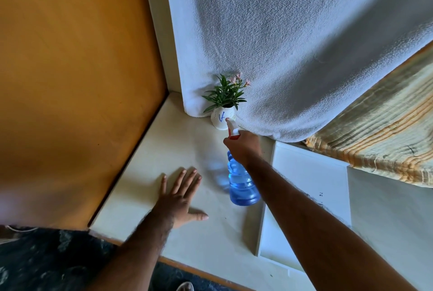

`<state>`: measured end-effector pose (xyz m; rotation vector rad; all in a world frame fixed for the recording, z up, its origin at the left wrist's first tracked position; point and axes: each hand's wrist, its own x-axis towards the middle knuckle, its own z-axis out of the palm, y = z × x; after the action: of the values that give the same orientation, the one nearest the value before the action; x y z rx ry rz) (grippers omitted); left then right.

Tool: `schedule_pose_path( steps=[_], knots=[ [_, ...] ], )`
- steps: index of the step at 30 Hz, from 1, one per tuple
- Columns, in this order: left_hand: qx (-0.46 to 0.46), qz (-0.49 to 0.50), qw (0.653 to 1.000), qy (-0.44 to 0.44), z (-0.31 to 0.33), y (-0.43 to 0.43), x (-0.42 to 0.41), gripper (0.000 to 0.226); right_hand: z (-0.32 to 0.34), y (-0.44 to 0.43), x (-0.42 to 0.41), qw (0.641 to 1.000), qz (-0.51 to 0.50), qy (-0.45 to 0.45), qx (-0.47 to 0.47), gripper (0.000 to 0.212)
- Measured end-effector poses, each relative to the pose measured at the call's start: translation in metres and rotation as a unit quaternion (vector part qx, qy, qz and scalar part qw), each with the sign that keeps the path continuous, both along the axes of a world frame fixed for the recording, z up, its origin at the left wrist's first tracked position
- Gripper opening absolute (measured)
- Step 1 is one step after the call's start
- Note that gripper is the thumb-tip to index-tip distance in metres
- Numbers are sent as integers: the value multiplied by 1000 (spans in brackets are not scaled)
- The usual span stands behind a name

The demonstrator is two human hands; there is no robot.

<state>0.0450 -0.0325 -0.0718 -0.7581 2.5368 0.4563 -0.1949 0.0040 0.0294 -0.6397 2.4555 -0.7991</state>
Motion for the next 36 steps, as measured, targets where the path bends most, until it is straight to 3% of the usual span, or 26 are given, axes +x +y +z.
schedule_pose_path(
  steps=[29,36],
  knots=[
    [-9,-3,1000,1,0,0,1,116,2,-18,2,998,10,27,51,21],
    [-7,-3,1000,-1,0,-1,2,116,5,-11,2,1000,4,4,23,12]
  ],
)
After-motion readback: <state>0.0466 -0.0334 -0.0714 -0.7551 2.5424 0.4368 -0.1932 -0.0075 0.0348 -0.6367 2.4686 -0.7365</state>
